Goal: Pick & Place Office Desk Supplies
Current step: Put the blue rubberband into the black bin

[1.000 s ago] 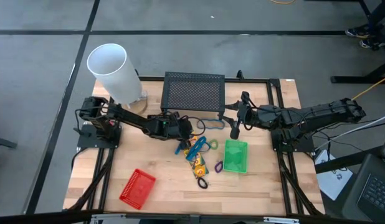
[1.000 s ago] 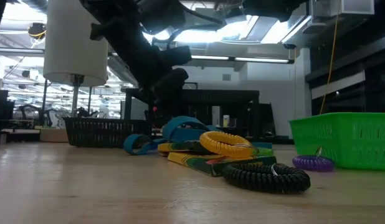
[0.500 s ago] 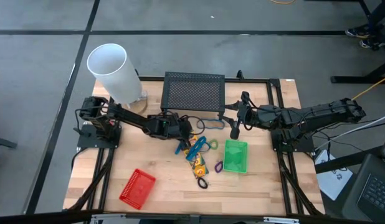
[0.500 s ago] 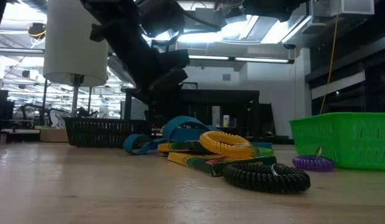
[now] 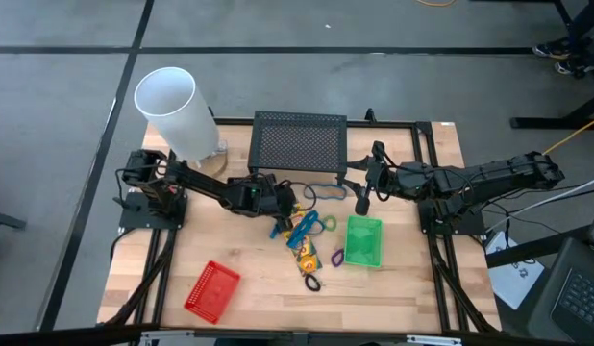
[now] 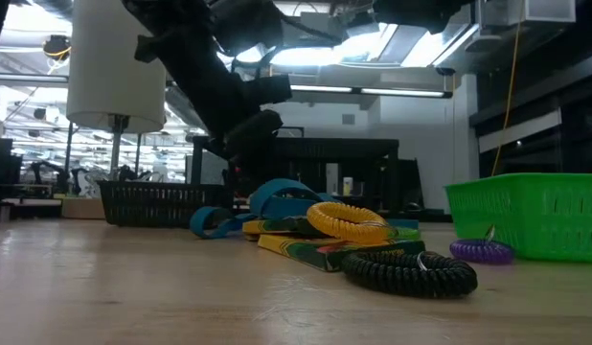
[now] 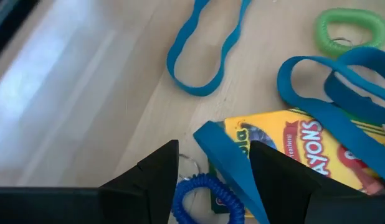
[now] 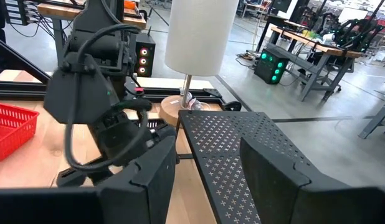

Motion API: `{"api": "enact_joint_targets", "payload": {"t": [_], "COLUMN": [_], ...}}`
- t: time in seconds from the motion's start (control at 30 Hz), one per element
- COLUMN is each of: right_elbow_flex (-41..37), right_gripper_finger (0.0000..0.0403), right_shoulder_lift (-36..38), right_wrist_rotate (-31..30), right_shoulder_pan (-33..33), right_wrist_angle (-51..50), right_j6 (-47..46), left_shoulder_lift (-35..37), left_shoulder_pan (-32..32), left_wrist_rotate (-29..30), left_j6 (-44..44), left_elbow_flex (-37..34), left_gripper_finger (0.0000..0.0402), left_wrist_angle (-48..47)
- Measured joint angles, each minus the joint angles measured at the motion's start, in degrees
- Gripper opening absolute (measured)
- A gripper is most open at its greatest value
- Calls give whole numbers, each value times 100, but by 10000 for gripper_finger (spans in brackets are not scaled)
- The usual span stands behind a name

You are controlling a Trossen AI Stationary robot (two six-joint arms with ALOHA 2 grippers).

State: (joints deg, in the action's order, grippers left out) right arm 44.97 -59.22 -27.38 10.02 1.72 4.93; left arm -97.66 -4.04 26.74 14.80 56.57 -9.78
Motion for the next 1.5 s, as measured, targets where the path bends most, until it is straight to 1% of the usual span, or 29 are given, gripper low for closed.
{"api": "enact_joint_targets", "payload": {"t": [0.17,0.33,0.4,0.43,0.47,0.5,0.57,0.6,0.63,0.67,0.77,0.83,1.0,1.07,1.17,1.27,1.5], "right_elbow_flex": [0,0,0,0,0,0,0,0,1,0,0,0,0,0,0,0,2], "right_gripper_finger": [180,181,181,181,181,181,181,181,181,181,181,181,181,181,181,181,181], "right_shoulder_lift": [0,0,0,0,0,0,0,0,0,0,0,0,0,0,-2,-2,-2], "right_wrist_rotate": [0,1,2,2,2,4,26,44,44,44,45,53,151,151,152,154,166], "right_shoulder_pan": [0,-1,0,0,0,0,-2,-1,-1,-2,-2,-2,0,-2,-2,-2,-2], "right_wrist_angle": [0,-29,-44,-49,-68,-81,-82,-85,-85,-85,-83,-85,-85,-85,-88,-99,-109], "right_j6": [0,1,0,-2,-2,-2,-4,-4,-4,-7,-8,-9,-22,-22,-22,-22,-22], "left_shoulder_lift": [274,927,1209,1330,1450,1552,1652,1665,1665,1660,1529,1412,903,682,384,257,257], "left_shoulder_pan": [-253,-632,-819,-887,-940,-978,-1003,-1003,-1009,-1045,-1158,-1197,-1204,-1204,-1206,-1204,-1153], "left_wrist_rotate": [149,226,166,-30,-346,-782,-1631,-1891,-1970,-1911,-1354,-1341,-1763,-1795,-1801,-1799,-1471], "left_j6": [-604,-1354,-1649,-1761,-1808,-1782,-1400,-1163,-964,-813,-444,-142,217,266,305,323,419], "left_elbow_flex": [-6,-4,-4,-3,0,0,0,0,0,-5,-11,-24,-21,-21,-21,-21,-21], "left_gripper_finger": [197,197,197,197,197,197,197,197,197,197,197,197,197,197,197,197,197], "left_wrist_angle": [252,361,194,84,-84,-346,-857,-1154,-1460,-1736,-2189,-2366,-2052,-1918,-1522,-1259,-1311]}}
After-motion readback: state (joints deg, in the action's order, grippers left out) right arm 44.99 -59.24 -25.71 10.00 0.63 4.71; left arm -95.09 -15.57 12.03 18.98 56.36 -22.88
